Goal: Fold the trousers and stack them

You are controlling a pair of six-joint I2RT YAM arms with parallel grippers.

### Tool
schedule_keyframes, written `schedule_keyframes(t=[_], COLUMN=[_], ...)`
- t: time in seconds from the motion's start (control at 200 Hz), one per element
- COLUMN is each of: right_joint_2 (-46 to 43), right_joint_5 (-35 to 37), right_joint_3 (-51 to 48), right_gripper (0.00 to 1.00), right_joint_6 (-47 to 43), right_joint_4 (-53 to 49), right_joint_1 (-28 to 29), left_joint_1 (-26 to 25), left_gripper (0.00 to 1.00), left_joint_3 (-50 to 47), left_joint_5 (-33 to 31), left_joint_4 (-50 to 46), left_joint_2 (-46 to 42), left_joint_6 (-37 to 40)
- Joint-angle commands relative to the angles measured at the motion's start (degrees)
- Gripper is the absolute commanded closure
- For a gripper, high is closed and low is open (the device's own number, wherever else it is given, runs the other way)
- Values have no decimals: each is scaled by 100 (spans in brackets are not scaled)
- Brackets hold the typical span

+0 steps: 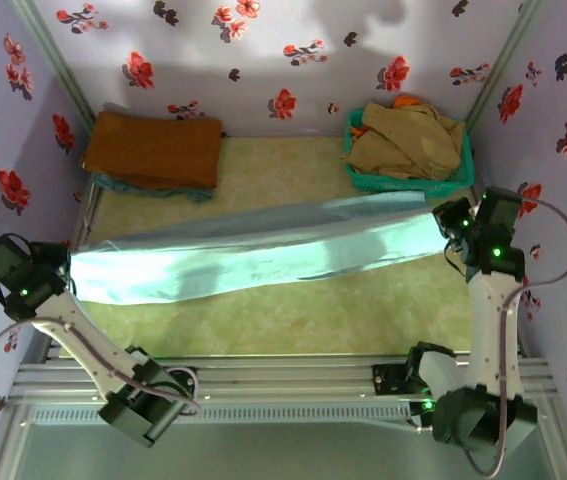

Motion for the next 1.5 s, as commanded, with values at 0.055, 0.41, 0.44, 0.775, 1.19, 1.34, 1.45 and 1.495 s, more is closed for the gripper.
schedule_keyframes(t=[0.055,0.41,0.44,0.775,1.19,1.34,1.45,1.495], right_joint_2=[-961,-913,-781,2412,5923,6512,6774,6790], right_joint_5=[305,149,124,423,1192,1329,1256,1233], right_joint_3=[-507,-385,-372,241,3381,3961,4110,4098], right_gripper=[100,100,100,100,100,100,95,81], right_joint_6=[55,-490,-481,-348,-682,-824,-857,-856], right_joint_4=[-407,-976,-931,909,550,262,187,173], right_joint_1=[-112,-639,-651,90,1082,1250,1298,1299], left_joint_1=[175,382,491,424,-528,-827,-1031,-1098], left_gripper=[100,100,100,100,100,99,70,56], left_joint_3=[-368,-572,-530,-236,788,1004,1163,1181], left_joint_5=[452,354,361,176,-693,-990,-1166,-1187], left_joint_4=[115,-238,-165,1529,1779,1688,1635,1677], left_joint_2=[-801,-891,-738,1283,3377,3835,4135,4224], left_joint_6=[-25,113,99,-542,-421,-436,-402,-367])
